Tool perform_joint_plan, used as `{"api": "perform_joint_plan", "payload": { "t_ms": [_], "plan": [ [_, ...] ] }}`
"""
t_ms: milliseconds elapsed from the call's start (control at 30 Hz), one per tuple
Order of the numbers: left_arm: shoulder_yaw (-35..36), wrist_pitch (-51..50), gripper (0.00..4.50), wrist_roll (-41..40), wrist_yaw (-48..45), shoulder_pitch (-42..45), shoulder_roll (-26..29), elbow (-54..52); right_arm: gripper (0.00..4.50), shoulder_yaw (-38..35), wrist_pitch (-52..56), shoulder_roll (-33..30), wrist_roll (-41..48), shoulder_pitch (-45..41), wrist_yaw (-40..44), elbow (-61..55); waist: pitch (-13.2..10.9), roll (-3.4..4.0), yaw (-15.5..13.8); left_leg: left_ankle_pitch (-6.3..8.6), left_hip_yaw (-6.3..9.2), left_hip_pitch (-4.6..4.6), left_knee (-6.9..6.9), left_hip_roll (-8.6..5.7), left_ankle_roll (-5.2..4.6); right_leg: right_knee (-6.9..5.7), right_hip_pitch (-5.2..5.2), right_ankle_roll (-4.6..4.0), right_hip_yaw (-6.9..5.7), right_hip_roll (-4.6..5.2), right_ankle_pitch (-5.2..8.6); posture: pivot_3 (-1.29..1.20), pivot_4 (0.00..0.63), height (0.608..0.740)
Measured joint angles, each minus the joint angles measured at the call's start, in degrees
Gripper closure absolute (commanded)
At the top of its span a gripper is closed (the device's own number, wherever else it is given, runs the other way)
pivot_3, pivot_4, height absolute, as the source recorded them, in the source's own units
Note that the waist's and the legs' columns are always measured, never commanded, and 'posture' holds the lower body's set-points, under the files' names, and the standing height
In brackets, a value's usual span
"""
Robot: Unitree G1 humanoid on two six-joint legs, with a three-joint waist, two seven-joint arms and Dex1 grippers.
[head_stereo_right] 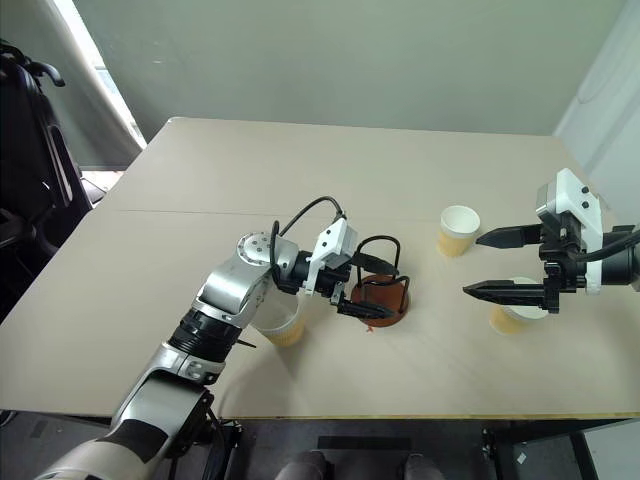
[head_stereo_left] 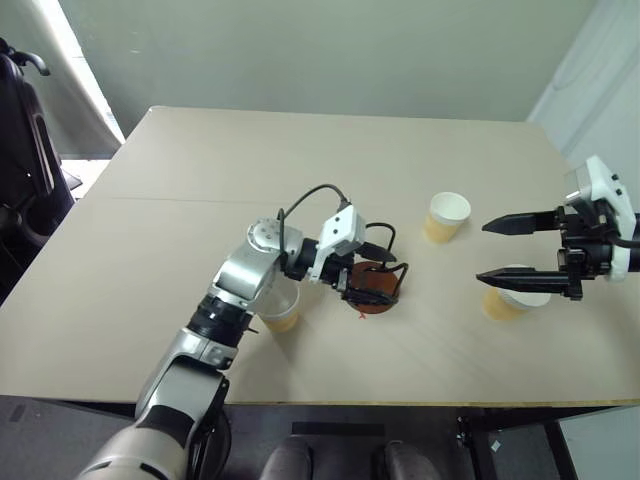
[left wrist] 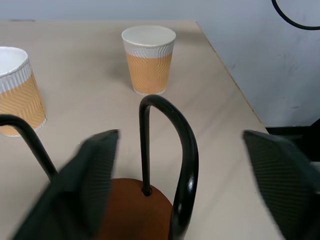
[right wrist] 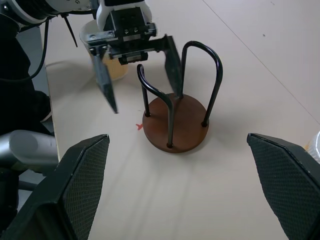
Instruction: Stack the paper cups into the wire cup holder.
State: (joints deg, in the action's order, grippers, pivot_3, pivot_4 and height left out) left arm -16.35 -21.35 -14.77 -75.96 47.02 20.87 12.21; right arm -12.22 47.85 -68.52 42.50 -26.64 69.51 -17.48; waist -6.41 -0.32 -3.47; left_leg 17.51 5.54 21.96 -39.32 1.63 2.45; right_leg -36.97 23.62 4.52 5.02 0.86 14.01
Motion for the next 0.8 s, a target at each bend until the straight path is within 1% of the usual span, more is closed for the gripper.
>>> {"api": "perform_joint_plan", "payload": {
  "t_ms": [300,467,600,800],
  "plan": [
    [0.0,0.54,0.06,0.13,-3.32,0.77,5.03,0.04,0.0,0.39,-0.02,0.36,-0.02,-1.02,-0.03,0.41,0.0,0.0,0.01,0.0,0.03,-0.01,0.0,0.0,0.0,0.01,0.0,0.0,0.0,0.0,0.0,0.0,0.15,0.74],
    [0.72,3.28,0.06,0.63,-3.52,3.3,6.41,1.76,0.0,1.17,-0.01,0.77,-0.02,-1.42,-0.4,0.4,0.0,0.0,0.06,0.0,0.04,-0.01,-0.01,0.01,-0.01,0.0,0.0,0.0,0.0,0.01,0.0,0.0,0.15,0.74],
    [0.94,5.02,0.06,1.25,-3.8,3.63,7.47,3.57,0.0,1.77,-0.01,0.77,-0.03,-1.71,-0.4,0.45,0.0,0.0,0.15,0.0,0.05,-0.01,-0.01,0.02,-0.01,0.0,0.01,0.0,0.01,0.03,0.0,0.0,0.15,0.74],
    [0.92,7.87,0.06,2.76,-6.56,4.25,11.39,6.13,0.0,2.37,-0.01,0.77,-0.08,-3.76,-0.36,1.05,0.0,0.0,0.26,0.0,0.1,-0.01,0.02,0.02,-0.01,0.02,0.03,0.0,0.01,0.07,0.0,0.0,0.15,0.74]
  ]
}}
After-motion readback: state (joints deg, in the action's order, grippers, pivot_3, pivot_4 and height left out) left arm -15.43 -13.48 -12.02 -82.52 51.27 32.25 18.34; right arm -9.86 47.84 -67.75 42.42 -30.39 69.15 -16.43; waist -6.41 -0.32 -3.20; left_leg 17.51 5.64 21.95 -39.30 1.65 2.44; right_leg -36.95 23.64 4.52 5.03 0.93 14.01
